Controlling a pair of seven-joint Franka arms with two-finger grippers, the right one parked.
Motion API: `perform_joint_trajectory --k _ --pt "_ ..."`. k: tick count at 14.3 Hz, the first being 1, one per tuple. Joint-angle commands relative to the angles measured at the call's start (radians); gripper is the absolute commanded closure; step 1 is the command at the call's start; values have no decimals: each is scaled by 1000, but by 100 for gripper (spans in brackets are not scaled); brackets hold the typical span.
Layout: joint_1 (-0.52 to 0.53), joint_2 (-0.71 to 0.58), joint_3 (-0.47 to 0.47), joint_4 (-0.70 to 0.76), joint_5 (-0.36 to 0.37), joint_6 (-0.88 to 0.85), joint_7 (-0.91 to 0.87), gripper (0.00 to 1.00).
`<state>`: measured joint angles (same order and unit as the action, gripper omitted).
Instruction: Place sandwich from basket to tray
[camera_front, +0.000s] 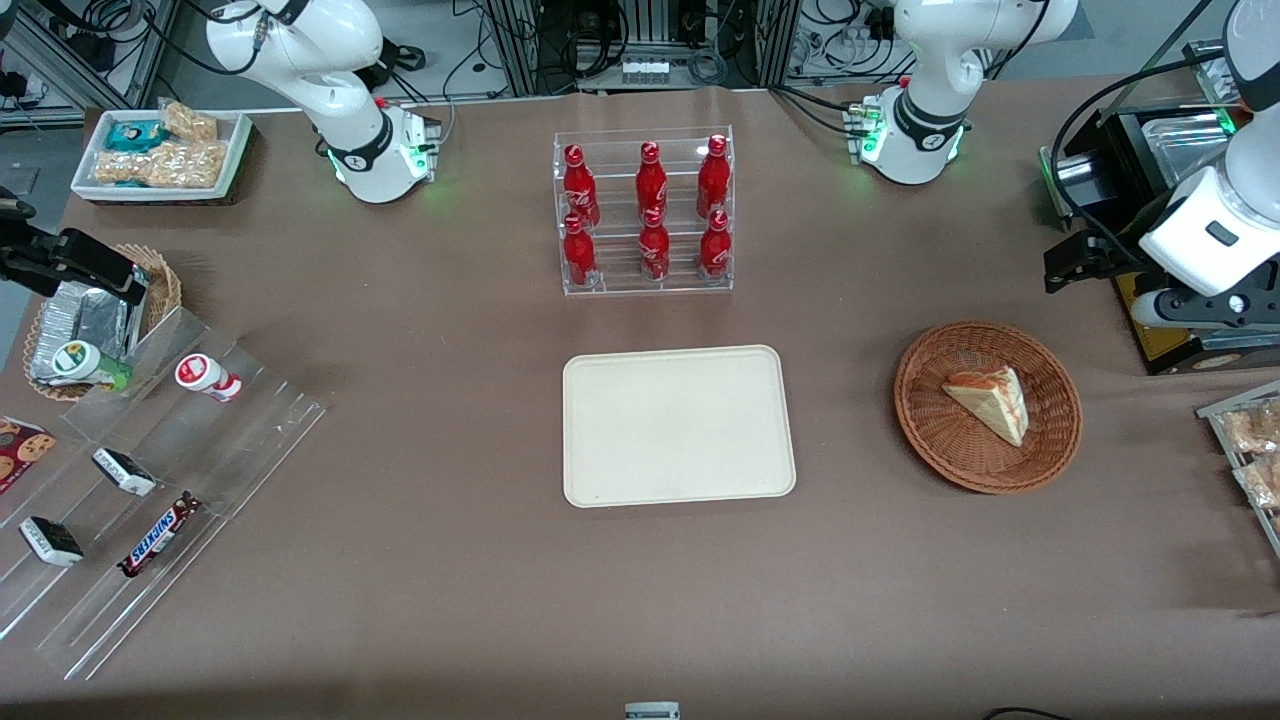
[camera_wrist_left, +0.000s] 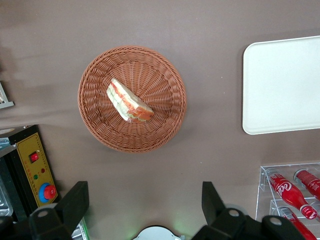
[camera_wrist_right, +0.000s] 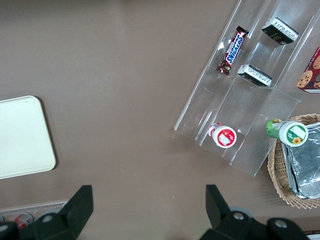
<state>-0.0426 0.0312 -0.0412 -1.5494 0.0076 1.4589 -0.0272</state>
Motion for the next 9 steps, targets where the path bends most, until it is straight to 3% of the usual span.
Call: perform_joint_trajectory --k 1,9 --pt "-10 -7 6 -1 -3 -3 -8 0" --pt "-10 -7 6 0 -6 -6 -19 0"
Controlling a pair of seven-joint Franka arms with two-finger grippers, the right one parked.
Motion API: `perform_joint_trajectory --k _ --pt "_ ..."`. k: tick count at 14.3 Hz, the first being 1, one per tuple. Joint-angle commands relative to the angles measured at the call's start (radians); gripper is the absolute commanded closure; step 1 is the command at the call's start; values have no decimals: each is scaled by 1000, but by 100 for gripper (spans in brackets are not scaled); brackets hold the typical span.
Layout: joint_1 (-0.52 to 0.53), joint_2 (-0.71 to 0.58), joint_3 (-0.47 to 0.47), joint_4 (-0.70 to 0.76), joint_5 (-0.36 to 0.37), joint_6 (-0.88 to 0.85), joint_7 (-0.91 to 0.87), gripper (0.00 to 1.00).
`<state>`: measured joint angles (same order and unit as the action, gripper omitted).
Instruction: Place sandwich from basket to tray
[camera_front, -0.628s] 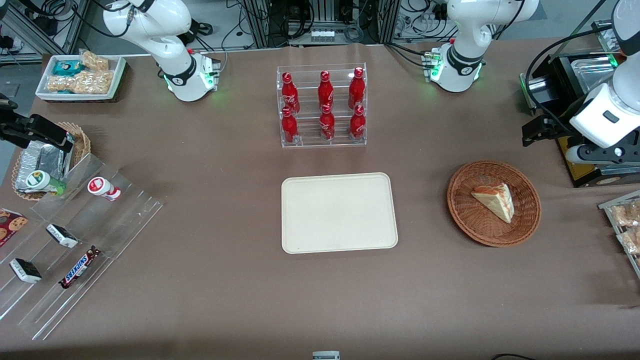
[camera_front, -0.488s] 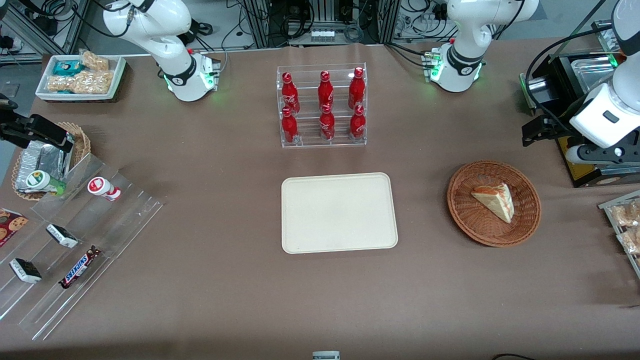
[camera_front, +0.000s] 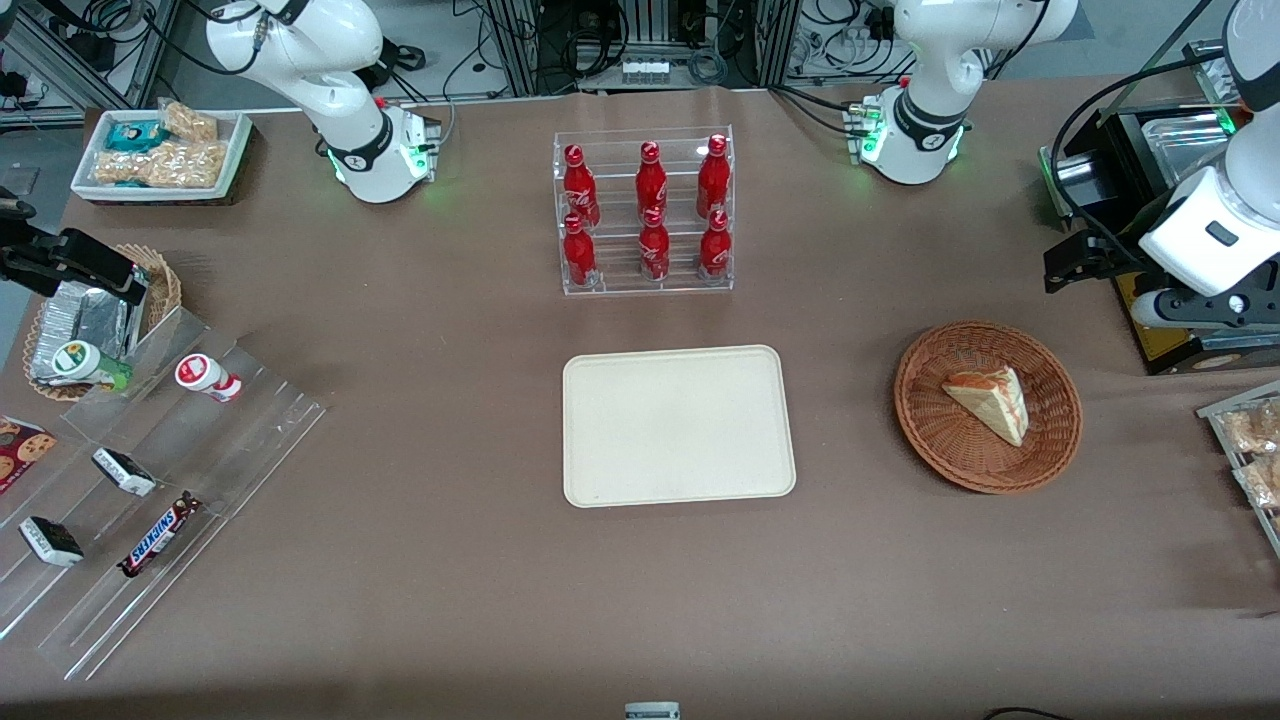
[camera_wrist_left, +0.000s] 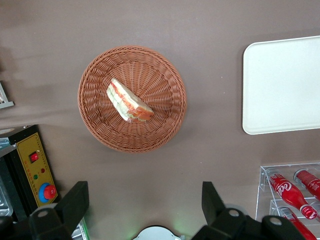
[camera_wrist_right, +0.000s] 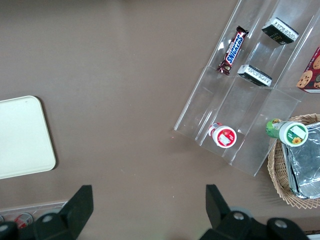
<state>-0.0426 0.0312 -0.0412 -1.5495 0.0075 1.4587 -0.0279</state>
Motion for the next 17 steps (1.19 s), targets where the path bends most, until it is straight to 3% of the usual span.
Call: perform_joint_trajectory --k 1,10,17 --pt "-8 -7 7 0 -6 -6 -18 0" --pt "10 53 15 -63 20 3 -13 0" --pt "96 87 15 -381 17 386 -27 0"
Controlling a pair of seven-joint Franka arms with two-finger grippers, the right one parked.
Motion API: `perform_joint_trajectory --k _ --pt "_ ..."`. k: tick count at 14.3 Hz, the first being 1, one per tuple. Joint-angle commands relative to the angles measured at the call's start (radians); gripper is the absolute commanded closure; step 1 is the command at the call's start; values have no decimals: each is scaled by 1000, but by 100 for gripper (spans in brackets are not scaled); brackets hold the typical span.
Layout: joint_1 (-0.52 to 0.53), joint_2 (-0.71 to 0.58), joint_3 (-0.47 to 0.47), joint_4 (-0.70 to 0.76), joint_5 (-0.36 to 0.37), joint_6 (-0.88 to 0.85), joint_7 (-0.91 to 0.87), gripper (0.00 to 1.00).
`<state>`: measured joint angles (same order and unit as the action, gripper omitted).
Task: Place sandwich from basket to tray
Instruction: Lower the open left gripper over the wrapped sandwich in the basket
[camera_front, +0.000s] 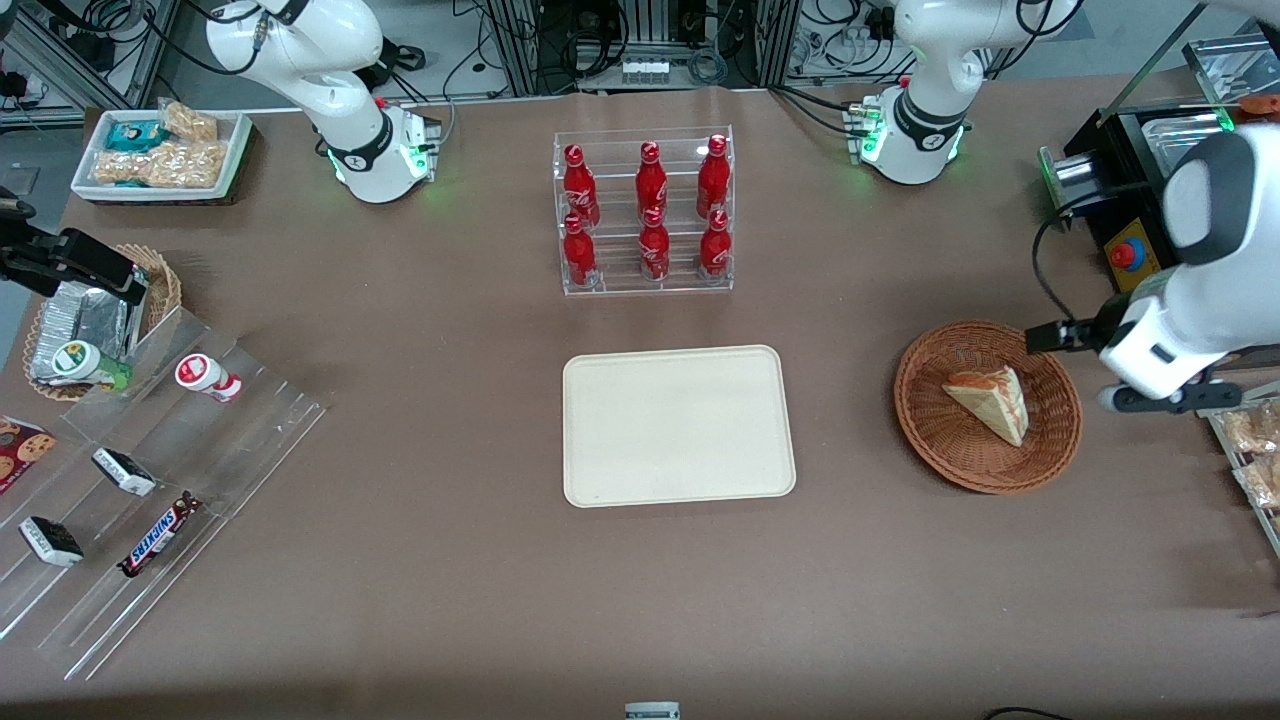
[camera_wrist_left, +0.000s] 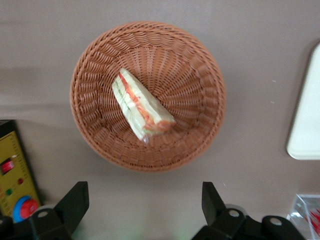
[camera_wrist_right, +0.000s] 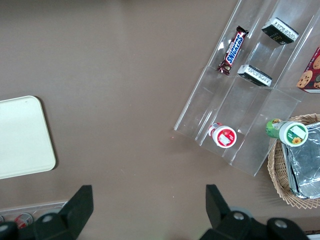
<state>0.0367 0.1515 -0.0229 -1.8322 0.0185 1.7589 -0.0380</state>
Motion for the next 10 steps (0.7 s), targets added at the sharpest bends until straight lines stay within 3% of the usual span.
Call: perform_joint_trajectory --k 1,3,10 --pt "20 -36 -3 -148 6 147 -31 0" --pt "31 -38 -5 -214 6 229 -141 0" --pt "29 -41 -6 -403 0 549 -917 0"
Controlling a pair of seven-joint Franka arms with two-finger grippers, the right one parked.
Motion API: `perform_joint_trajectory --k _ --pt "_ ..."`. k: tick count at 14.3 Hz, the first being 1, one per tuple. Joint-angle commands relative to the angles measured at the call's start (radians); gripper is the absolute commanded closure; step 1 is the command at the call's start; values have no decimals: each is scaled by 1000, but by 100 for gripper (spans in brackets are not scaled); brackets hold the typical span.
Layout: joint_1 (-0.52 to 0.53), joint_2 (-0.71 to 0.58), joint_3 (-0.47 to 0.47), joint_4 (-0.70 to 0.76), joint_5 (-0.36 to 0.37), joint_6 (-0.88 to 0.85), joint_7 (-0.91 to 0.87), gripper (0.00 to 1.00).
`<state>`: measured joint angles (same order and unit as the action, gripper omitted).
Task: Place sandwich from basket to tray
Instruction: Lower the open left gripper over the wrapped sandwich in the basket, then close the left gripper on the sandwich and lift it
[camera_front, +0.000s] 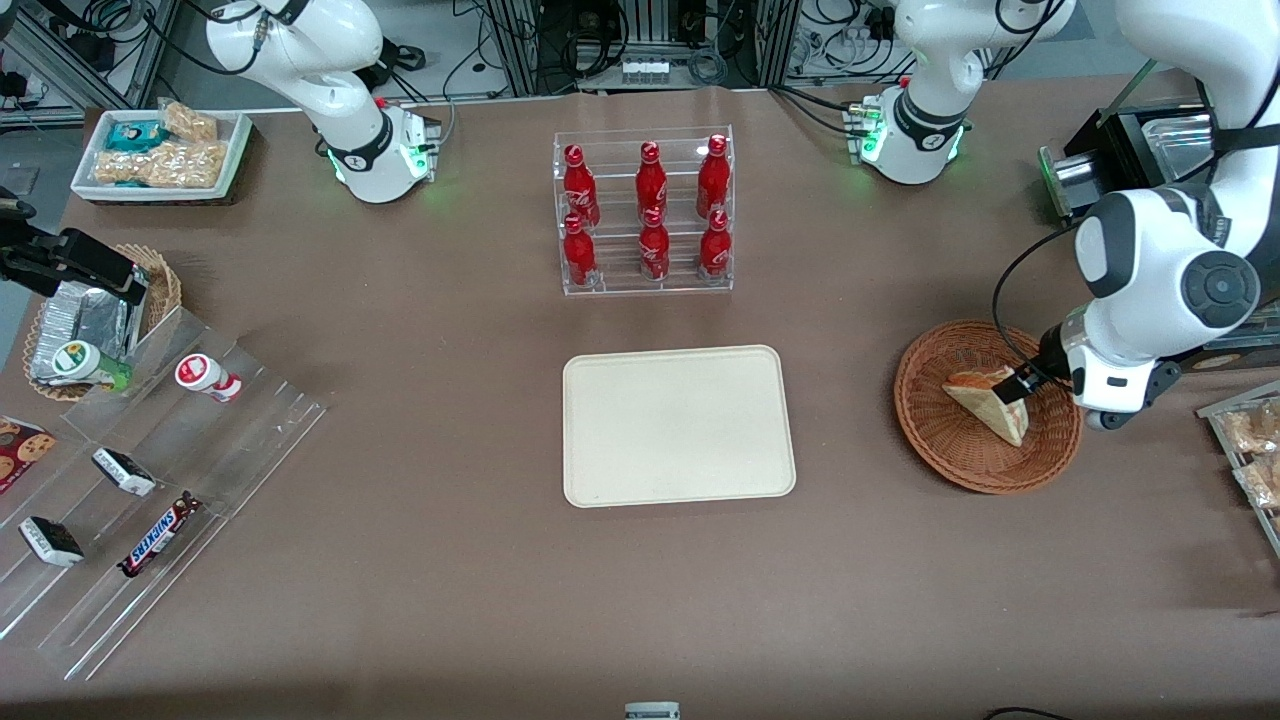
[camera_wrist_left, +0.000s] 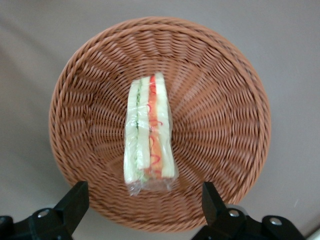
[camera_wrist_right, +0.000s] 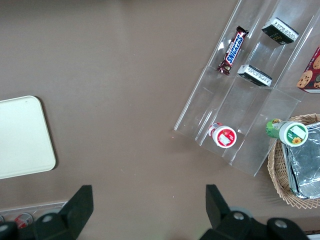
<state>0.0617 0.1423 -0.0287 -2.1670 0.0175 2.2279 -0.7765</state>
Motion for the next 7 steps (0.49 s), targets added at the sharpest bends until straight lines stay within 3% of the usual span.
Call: perform_joint_trajectory --k 1,6,7 --pt "6 -3 0 -74 1 120 -290 0" --pt "7 95 1 -63 2 167 -394 3" --pt "7 111 0 -57 2 173 -415 29"
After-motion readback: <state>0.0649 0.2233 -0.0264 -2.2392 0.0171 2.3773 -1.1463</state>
